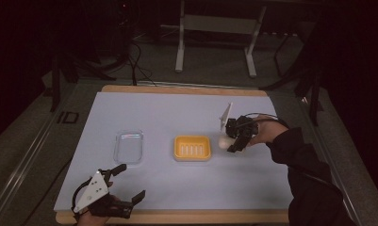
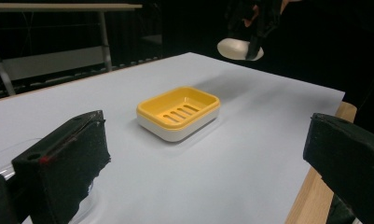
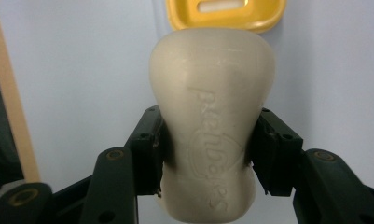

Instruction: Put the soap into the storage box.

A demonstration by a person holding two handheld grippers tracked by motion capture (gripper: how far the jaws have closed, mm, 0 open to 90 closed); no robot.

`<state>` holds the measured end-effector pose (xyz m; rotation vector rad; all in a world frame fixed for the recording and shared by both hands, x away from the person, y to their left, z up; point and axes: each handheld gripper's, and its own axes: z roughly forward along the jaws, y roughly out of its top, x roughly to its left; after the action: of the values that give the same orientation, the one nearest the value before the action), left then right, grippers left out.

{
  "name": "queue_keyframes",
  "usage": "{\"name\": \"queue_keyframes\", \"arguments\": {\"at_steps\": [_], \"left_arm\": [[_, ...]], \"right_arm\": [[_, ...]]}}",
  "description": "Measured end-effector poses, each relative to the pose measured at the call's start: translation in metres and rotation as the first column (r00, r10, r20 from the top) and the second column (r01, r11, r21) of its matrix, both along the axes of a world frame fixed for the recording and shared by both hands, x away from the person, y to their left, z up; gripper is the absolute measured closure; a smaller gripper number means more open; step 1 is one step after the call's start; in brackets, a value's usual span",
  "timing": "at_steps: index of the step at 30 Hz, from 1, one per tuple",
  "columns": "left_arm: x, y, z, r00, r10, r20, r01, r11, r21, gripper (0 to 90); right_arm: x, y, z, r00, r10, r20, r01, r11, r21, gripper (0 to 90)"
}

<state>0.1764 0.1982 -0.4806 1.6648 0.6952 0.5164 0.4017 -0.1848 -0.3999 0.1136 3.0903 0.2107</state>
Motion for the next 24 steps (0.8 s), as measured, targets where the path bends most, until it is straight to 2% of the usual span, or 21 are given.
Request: {"name": "queue_keyframes", "arguments": {"at_steps": [9, 13, 24], "left_arm": [[0.000, 0.000, 0.000, 1.0000, -0.002, 0.000, 0.002, 1.0000, -0.003, 0.2], [0.000, 0.000, 0.000, 1.0000, -0.004, 0.000, 0.004, 1.0000, 0.000, 0.2], [0.000, 0.001, 0.000, 1.0000, -0.004, 0.007, 0.004, 1.0000, -0.002, 0.2]], "right_arm": [[0.003, 0.025, 0.006, 0.9978, 0.066, -0.008, -0.066, 0.998, 0.000, 49.9], [0.003, 0.036, 0.006, 0.9951, 0.099, -0.002, -0.099, 0.995, -0.020, 49.9], [0.004, 0.063, 0.004, 0.9826, 0.184, -0.023, -0.184, 0.983, 0.031, 49.8]]}}
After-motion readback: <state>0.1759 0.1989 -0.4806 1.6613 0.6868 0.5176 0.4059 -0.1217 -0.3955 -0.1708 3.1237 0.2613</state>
